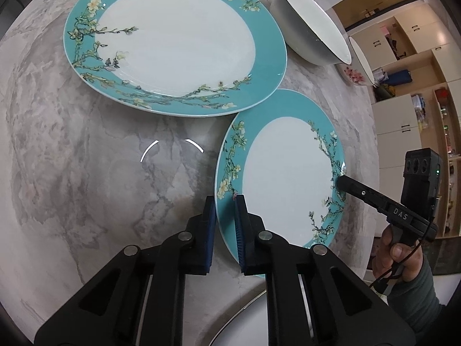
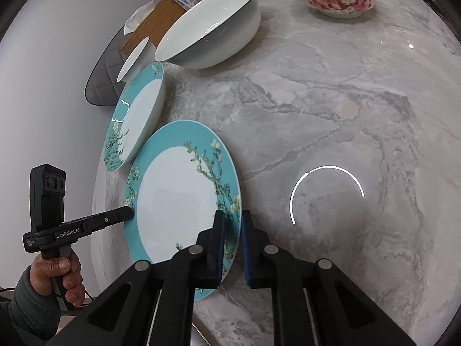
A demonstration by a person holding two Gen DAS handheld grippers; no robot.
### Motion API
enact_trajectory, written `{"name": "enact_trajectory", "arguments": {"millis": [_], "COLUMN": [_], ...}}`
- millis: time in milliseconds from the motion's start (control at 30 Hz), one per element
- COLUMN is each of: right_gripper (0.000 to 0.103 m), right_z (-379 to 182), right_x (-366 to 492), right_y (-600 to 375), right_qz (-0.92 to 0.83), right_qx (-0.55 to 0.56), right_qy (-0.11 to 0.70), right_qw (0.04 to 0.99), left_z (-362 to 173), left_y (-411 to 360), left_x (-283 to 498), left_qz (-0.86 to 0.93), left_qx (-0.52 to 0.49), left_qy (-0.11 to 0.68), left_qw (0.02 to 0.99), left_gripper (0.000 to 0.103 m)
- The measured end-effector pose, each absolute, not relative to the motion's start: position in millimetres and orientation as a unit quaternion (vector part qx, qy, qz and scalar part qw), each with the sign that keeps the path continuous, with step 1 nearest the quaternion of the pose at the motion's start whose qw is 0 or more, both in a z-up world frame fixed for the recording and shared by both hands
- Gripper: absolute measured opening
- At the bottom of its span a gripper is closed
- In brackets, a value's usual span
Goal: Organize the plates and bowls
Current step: 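Carry the teal floral plate with the right tool onto the grey-rimmed plate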
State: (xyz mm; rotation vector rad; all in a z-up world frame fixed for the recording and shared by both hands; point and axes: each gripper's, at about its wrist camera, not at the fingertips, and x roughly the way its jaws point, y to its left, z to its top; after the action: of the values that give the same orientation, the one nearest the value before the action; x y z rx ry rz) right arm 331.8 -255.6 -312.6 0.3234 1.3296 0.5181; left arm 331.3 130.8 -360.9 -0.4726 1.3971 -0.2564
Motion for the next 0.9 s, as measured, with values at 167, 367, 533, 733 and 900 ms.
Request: {"name": "enact_trajectory", "arguments": {"millis": [167,367,533,733,900], "right_gripper": [0.013,0.013,0.013,0.013,0.013], "right_z": [-309,-295,-275,-252,-244], "right_x": [333,332,324,302,270], "right_y": [-263,-267,-269,-269,-267], "right_qz": [0.225,0.219,0.219,0.216,0.213], "right_qx": [0.160,0.163,0.163,0.165,0.164], "right_qy": [0.608,0.602,0.591,0.581,0.581], "right_qw": [0.744,0.751,0.759,0.767,0.768], "left_z": [-357,-338,-315,-297,-289], "left_y": [124,119,117,115,115], "left_x": [333,333,325,295,265], "left_qz": [-0.126,-0.133,-0.144,-0.158,-0.167], "left_qx": [-0.214,-0.208,-0.205,-0.208,-0.204], "left_qy": [0.635,0.627,0.617,0.615,0.618], "left_qw": [0.731,0.739,0.747,0.744,0.741], "left_gripper": [0.010,0.010,0.010,0.011,0.011]}}
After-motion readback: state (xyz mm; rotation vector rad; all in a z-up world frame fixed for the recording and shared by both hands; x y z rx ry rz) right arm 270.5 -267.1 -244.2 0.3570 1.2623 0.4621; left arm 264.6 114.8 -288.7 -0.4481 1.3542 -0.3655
